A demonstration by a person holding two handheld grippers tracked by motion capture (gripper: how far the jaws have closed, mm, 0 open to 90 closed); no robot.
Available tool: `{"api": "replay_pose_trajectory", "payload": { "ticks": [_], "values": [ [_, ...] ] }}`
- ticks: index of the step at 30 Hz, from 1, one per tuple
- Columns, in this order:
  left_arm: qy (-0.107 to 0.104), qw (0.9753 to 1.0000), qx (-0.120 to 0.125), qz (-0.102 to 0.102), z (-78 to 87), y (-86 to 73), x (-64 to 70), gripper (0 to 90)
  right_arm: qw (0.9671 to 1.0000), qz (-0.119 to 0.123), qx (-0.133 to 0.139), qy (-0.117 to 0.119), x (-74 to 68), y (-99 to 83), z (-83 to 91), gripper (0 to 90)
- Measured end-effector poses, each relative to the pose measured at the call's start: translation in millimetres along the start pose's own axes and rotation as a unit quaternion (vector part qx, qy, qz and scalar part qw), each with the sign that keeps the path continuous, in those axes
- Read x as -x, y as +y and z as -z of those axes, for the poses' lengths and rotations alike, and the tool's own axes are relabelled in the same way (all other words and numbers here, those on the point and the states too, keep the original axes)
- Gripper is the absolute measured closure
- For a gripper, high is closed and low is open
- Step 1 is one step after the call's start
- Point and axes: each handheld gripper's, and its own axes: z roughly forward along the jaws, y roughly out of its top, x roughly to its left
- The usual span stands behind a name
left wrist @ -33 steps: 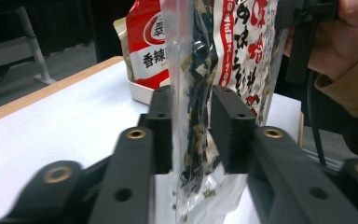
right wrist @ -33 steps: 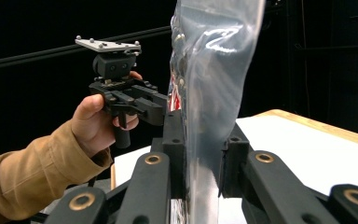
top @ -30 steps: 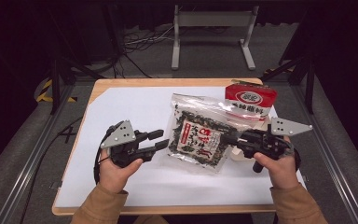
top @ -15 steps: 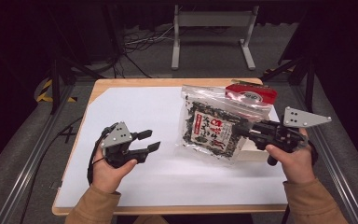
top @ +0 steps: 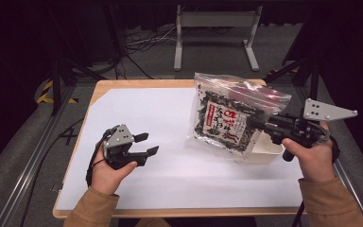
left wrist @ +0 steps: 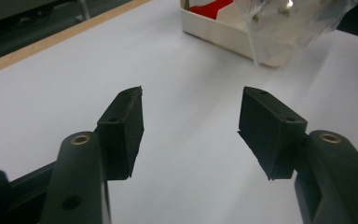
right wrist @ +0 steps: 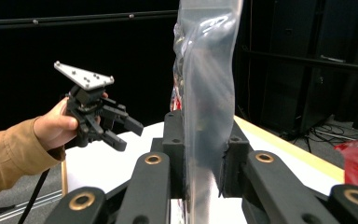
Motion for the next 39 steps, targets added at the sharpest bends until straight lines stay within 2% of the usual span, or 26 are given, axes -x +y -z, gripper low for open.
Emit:
{"api": "replay_pose_trajectory", "payload": {
  "ticks": [13,21,28,33,39],
  "values": [
    [0.008,0.9998,0.003,0.016,2.6,-2.7,-8.6,37.4,0.9995,0.011,-0.002,-0.03,9.7,22.5,9.8,76.7],
    [0.008,0.9998,0.003,0.019,2.6,-4.0,-10.5,36.8,0.998,0.014,0.006,-0.062,16.7,34.6,23.3,76.7],
    [0.006,0.9998,0.0,0.018,1.3,-4.1,-10.0,36.6,0.9961,0.016,0.003,-0.087,24.1,35.1,30.2,76.7],
    [0.007,0.9998,-0.001,0.018,1.3,-4.5,-10.8,36.6,0.993,0.024,-0.003,-0.116,31.4,32.1,35.6,76.7],
    [0.008,0.9998,-0.002,0.02,1.4,-5.2,-11.2,36.4,0.9897,0.03,-0.009,-0.139,37.0,25.9,38.4,76.7]
  ]
}}
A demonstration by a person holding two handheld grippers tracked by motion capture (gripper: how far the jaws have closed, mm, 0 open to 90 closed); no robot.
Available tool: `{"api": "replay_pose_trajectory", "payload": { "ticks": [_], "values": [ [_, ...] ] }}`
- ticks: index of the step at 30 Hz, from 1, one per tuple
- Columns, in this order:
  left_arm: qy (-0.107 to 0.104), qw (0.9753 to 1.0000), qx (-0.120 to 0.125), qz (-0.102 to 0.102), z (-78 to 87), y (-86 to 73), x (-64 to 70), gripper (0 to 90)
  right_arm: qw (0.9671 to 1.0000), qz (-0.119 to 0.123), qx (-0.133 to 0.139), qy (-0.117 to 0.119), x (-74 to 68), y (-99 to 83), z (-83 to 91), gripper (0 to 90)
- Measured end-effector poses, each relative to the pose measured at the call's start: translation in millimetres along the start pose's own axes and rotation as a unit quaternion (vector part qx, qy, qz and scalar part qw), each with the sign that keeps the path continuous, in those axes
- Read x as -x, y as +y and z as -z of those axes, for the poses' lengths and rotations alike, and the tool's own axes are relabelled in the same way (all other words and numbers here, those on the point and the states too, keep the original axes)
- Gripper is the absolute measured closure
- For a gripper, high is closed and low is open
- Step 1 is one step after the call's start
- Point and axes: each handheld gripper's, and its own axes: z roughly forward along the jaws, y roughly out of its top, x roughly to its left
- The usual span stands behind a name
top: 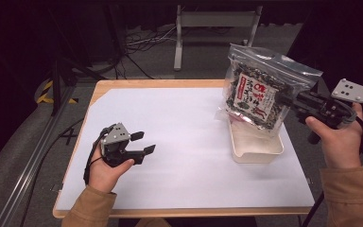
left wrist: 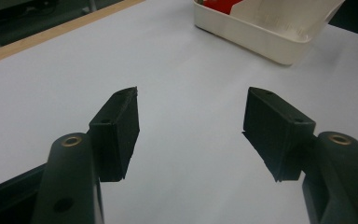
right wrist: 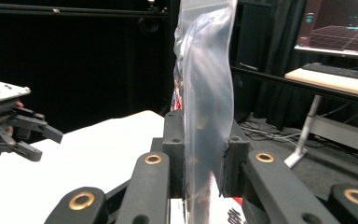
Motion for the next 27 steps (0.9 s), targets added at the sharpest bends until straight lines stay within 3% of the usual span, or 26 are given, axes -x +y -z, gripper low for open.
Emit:
{"api": "replay_pose_trajectory", "payload": {
  "ticks": [12,19,27],
  "values": [
    [0.001,1.0,0.0,0.001,-0.5,-0.5,-0.4,35.8,0.999,0.012,-0.012,-0.041,5.6,-11.2,1.2,76.6],
    [-0.004,1.0,0.003,0.007,0.6,-0.5,-1.1,35.5,0.998,0.0,-0.017,-0.062,14.5,-23.5,1.2,76.6],
    [-0.002,1.0,0.003,0.007,0.3,-0.9,-2.0,35.2,0.9969,-0.012,-0.035,-0.069,21.7,-35.4,2.1,76.5]
  ]
}}
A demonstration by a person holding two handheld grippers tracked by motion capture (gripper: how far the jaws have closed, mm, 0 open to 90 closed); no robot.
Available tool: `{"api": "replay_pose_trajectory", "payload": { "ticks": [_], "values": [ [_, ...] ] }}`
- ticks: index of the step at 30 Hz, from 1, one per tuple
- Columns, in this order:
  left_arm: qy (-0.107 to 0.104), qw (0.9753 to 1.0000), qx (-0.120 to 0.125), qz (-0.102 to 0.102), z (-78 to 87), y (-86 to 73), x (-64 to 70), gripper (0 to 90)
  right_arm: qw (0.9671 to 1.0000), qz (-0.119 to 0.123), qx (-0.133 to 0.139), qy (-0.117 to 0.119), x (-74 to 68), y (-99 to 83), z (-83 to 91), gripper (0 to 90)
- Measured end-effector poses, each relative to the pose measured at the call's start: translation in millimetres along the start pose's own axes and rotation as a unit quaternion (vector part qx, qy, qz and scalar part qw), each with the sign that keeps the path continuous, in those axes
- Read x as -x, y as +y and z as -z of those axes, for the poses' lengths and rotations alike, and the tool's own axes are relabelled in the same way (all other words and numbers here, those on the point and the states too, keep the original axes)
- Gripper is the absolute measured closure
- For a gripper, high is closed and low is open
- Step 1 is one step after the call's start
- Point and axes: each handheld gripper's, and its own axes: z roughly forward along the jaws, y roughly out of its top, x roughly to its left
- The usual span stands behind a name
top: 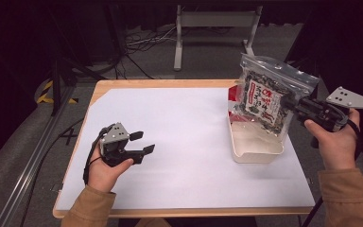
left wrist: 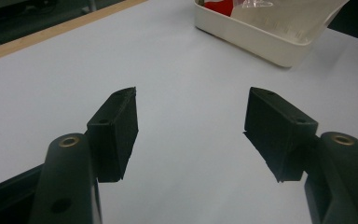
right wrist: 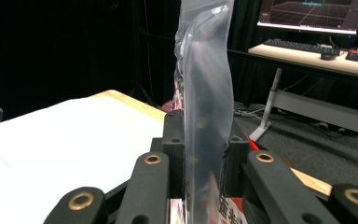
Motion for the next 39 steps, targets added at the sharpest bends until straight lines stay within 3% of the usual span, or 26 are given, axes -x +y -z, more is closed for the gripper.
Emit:
{"api": "replay_pose_trajectory", "payload": {
  "ticks": [5,26,39],
  "values": [
    [0.001,1.0,-0.001,-0.002,-0.8,-0.3,-0.2,35.0,0.9999,-0.009,-0.007,0.002,1.7,-6.1,-0.9,76.4],
    [0.002,1.0,-0.003,0.001,-1.8,-0.9,0.4,34.3,0.9992,-0.002,-0.04,0.006,-4.9,-21.5,-8.0,76.4],
    [0.003,1.0,-0.007,0.004,-1.1,-1.9,-0.7,32.9,0.9974,-0.015,-0.068,0.017,-6.2,-37.8,-16.0,76.3]
  ]
}}
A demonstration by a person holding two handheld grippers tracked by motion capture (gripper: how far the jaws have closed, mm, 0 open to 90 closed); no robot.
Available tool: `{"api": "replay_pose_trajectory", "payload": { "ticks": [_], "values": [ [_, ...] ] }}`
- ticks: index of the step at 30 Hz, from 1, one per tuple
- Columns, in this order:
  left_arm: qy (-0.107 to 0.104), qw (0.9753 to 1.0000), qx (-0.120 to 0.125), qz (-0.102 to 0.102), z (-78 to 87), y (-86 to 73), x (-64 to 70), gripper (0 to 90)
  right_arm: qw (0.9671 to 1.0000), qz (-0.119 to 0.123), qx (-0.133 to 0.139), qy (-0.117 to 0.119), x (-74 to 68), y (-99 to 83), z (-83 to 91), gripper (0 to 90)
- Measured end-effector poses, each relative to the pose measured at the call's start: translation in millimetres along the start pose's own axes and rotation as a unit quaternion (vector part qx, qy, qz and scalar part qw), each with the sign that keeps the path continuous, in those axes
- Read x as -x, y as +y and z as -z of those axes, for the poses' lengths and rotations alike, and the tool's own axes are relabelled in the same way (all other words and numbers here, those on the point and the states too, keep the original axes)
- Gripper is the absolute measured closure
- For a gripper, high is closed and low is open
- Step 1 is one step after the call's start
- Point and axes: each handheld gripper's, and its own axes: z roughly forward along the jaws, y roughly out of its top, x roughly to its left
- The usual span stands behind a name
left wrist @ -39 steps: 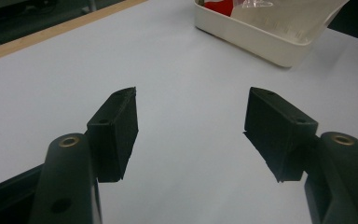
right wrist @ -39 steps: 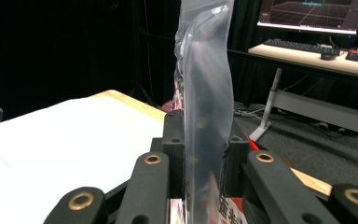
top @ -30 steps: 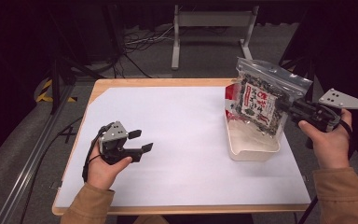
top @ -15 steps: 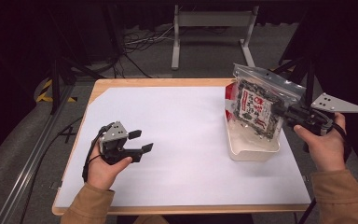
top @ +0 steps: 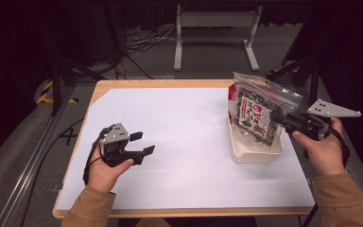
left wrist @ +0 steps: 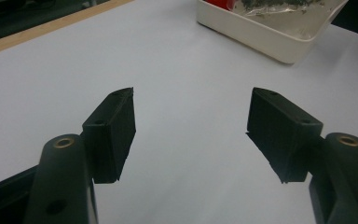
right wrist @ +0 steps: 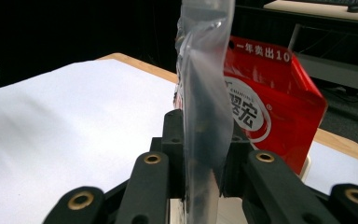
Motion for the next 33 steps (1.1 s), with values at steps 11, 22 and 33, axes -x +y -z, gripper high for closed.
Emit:
{"api": "replay_pose_trajectory", "payload": {
  "ticks": [11,22,33],
  "values": [
    [0.002,1.0,0.0,0.008,1.9,-1.5,-0.9,32.4,0.9999,-0.01,0.001,-0.009,0.5,-14.4,-3.2,76.3],
    [0.005,0.9999,-0.001,0.01,5.8,-3.6,-1.7,32.1,0.9995,-0.029,-0.002,-0.016,-2.4,-32.0,-5.2,76.3],
    [0.011,0.9998,-0.002,0.016,12.6,-8.6,-3.1,30.7,0.9984,-0.052,0.011,-0.02,8.2,-41.3,-3.4,75.4]
  ]
}}
